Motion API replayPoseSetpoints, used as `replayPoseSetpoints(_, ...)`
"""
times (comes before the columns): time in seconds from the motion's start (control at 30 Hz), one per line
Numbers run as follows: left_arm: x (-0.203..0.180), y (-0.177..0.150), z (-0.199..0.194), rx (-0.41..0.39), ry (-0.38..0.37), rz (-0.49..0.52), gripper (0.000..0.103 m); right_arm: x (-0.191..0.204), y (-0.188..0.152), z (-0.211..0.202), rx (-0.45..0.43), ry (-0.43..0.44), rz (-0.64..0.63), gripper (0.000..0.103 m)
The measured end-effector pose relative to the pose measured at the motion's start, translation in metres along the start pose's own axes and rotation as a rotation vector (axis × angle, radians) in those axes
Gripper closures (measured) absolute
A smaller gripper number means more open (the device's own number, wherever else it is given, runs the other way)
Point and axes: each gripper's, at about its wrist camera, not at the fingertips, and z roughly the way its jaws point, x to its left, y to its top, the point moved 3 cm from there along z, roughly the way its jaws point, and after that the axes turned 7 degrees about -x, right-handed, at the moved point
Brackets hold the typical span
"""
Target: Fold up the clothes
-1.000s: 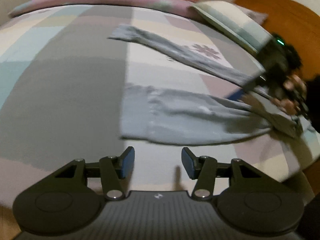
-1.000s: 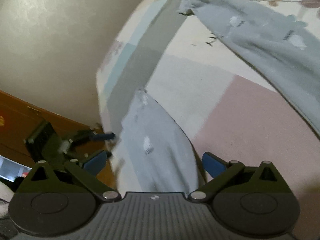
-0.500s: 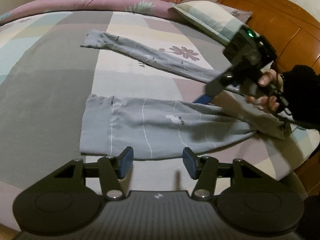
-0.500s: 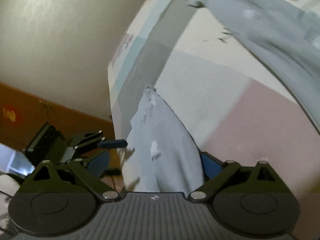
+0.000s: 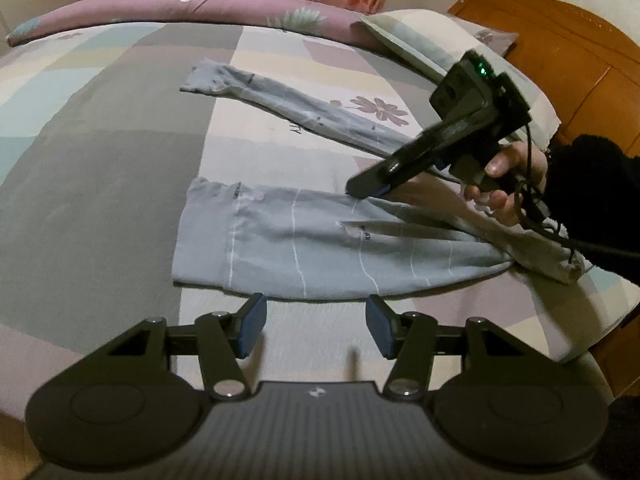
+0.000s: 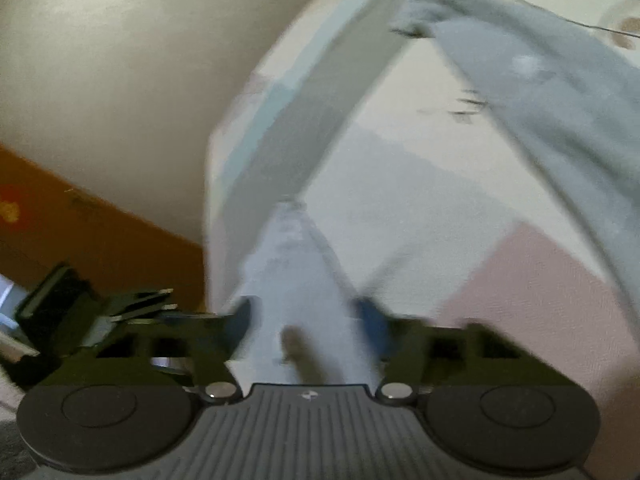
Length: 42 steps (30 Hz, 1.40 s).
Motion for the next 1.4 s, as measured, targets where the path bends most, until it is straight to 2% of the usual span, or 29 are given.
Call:
replayPoseSetpoints(0.03,0.001,-0.001,-0.002,0.001,0.005,-0.001,0.048,-0.005,-0.001,0.0,-0.001,-0.047,0.009,0.103)
replayPoseSetpoints(0.1,0.002,-0.003,-0.004,0.004,0.015,-0.003,0.048,-0.006,-0.004,0.0,-0.024,-0.037,0.026,0.103)
replayPoseSetpoints(0.3,0.009,-0.006,-0.006,0.018,0.041,-0.006,0.048,0.022,-0.009,0.001,-0.047,-0.138,-0.067,0.1)
replayPoseSetpoints(0.6,0.013,-0.009,-0.016,0.001,0.064,-0.017,0.048,0.103,-0.038,-0.009,-0.044,-0.059,-0.195,0.099)
replayPoseSetpoints(0.77,0.018,-0.014,-0.024,-0.014,0.038,-0.054,0.048,0.136,-0.064,-0.013,0.005,-0.057,-0.253,0.099)
replayPoseSetpoints(1.0,0.021,-0.026,-0.031,0.001,-0.029,-0.097,0.042,0.133,-0.107,0.013,0.119,-0.084,-0.244,0.099)
replayPoseSetpoints(1.17,0.028,-0.04,-0.024,0.044,-0.069,-0.169,0.042,0.124,-0.123,0.029,0.172,-0.156,-0.239,0.088)
replayPoseSetpoints(1.33,0.039,-0.046,-0.017,0.036,-0.098,-0.226,0.041,0.132,-0.124,0.007,0.081,-0.142,-0.219,0.06)
replayPoseSetpoints(1.4,0.044,-0.045,-0.014,0.026,-0.115,-0.245,0.04,0.133,-0.125,-0.006,0.035,-0.146,-0.203,0.058)
